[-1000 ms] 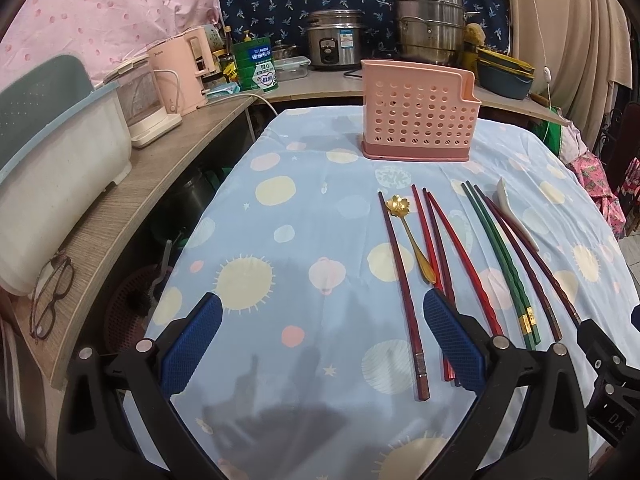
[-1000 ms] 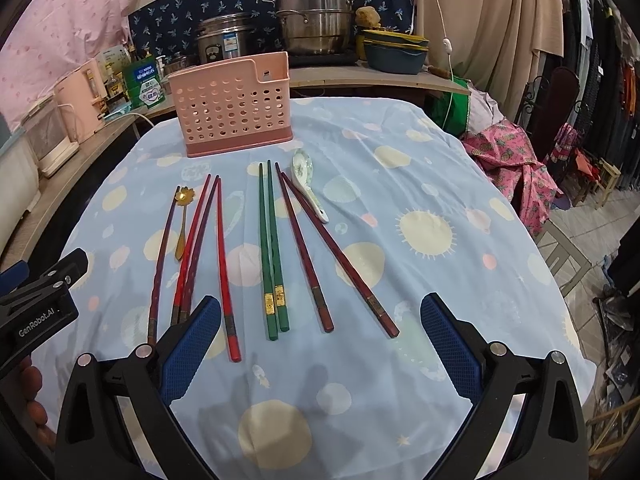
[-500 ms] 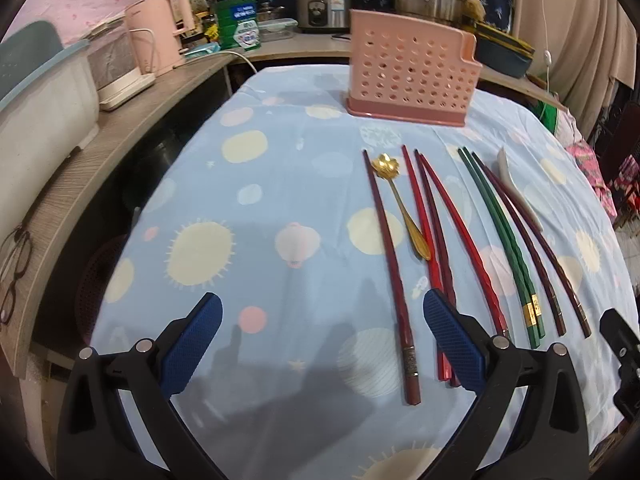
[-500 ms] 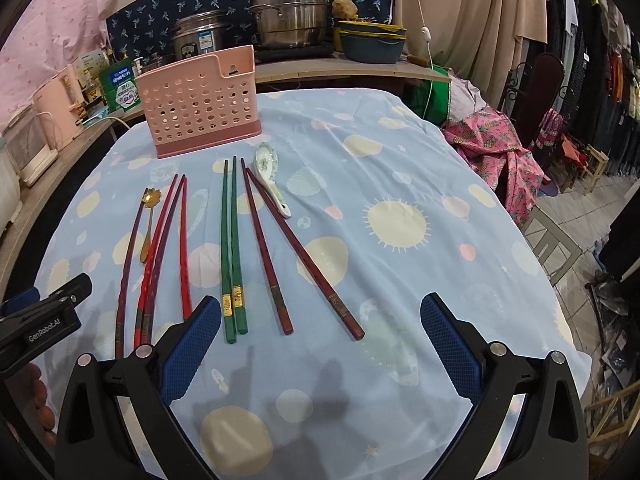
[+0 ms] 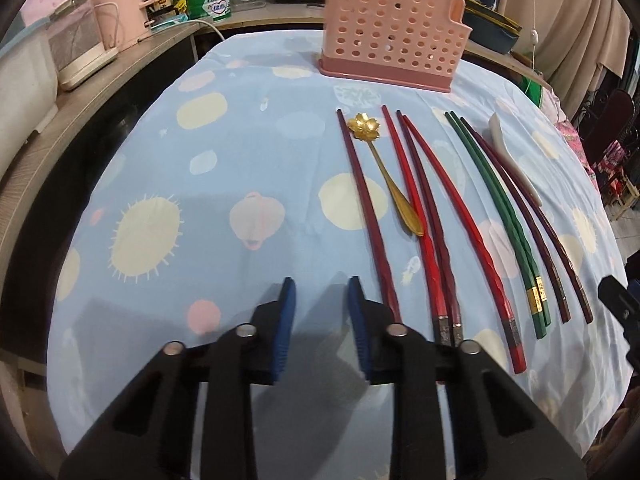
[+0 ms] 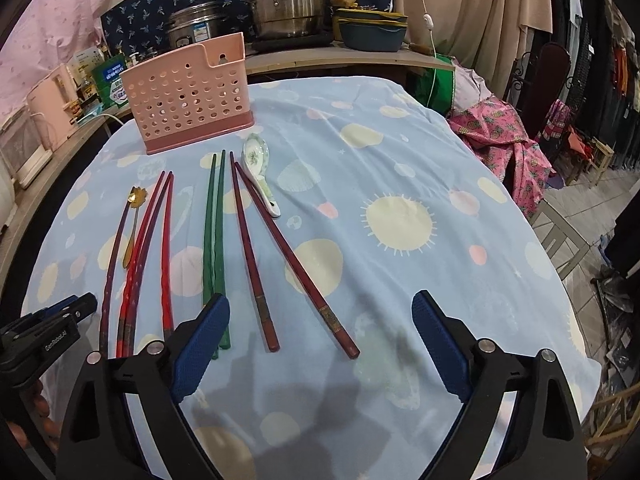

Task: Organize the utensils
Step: 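Lower the left tool onto the single dark red chopstick and close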

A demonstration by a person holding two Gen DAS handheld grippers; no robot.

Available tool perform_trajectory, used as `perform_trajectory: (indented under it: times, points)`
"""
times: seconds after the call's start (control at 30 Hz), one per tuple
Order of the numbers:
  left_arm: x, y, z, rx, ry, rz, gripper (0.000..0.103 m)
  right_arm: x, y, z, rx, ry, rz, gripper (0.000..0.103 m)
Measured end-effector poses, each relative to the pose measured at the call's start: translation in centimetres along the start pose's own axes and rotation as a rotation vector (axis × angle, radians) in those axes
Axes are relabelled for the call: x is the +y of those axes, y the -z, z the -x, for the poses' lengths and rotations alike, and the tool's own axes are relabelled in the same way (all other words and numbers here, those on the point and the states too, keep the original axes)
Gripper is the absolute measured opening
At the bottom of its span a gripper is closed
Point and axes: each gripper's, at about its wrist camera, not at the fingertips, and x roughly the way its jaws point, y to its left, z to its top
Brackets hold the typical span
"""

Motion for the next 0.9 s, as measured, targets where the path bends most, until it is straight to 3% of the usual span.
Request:
perform_trajectory:
  times: [0.1, 0.23, 0.3, 0.33, 0.4, 0.43, 0.5, 0.53, 0.57, 0.6, 0.7, 0.8, 0.87, 0.9]
  points:
    - [0.8, -0.4, -0.2, -0.001, 0.000, 0.009, 0.007, 0.0, -1.5, -1.0, -0.004, -0.030, -0.004, 0.074]
    - [1.5, -1.1, -0.1, 0.002, 0.019, 0.029, 0.007, 0.4, -3.8, -3.1, 0.008, -0.069, -0.001, 0.061]
    - [1.4, -1.5, 0.7, -0.018, 0.044, 0.030, 0.010, 0.4, -4.8, -4.1, 0.027, -0.097, -0.027, 0.061]
    - [1.1, -1.7, 1.3, -0.033, 0.056, 0.029, 0.014, 0.4, -5.1, -4.3, 0.029, -0.107, -0.038, 0.061]
    - [0.3, -2.0, 1.8, -0.054, 0.061, 0.019, 0.054, 0.7, -5.4, -4.5, 0.021, -0.101, -0.035, 0.061]
    - [-0.3, -2.0, 2.0, -0.065, 0.060, 0.007, 0.059, 1.0, -5.4, -4.6, 0.021, -0.097, -0.028, 0.061]
    - [-1.4, -1.9, 1.6, -0.060, 0.069, -0.029, 0.060, 1.2, -5.3, -5.1, 0.034, -0.099, -0.021, 0.061]
    - [-2.0, -1.7, 1.0, -0.045, 0.069, -0.047, 0.059, 1.3, -5.2, -5.3, 0.041, -0.098, -0.018, 0.061]
    - [-2.3, -1.5, 0.5, -0.030, 0.065, -0.058, 0.049, 1.3, -5.2, -5.5, 0.045, -0.096, -0.015, 0.061]
    - [-2.4, -1.2, -0.1, -0.006, 0.068, -0.066, 0.033, 1.3, -5.2, -5.7, 0.048, -0.095, -0.014, 0.061]
    - [-1.8, -1.0, -0.9, 0.018, 0.071, -0.050, 0.015, 1.2, -5.6, -6.2, 0.056, -0.103, -0.018, 0.061]
    - [-1.1, -1.0, -0.8, 0.020, 0.067, -0.048, 0.007, 1.6, -6.4, -6.9, 0.055, -0.117, -0.005, 0.057]
    - [-0.6, -1.0, -0.8, 0.017, 0.060, -0.048, 0.007, 2.0, -6.9, -7.6, 0.059, -0.133, 0.001, 0.047]
    - [-0.5, -1.0, -0.8, 0.015, 0.059, -0.050, 0.007, 2.1, -7.2, -8.0, 0.062, -0.142, 0.001, 0.035]
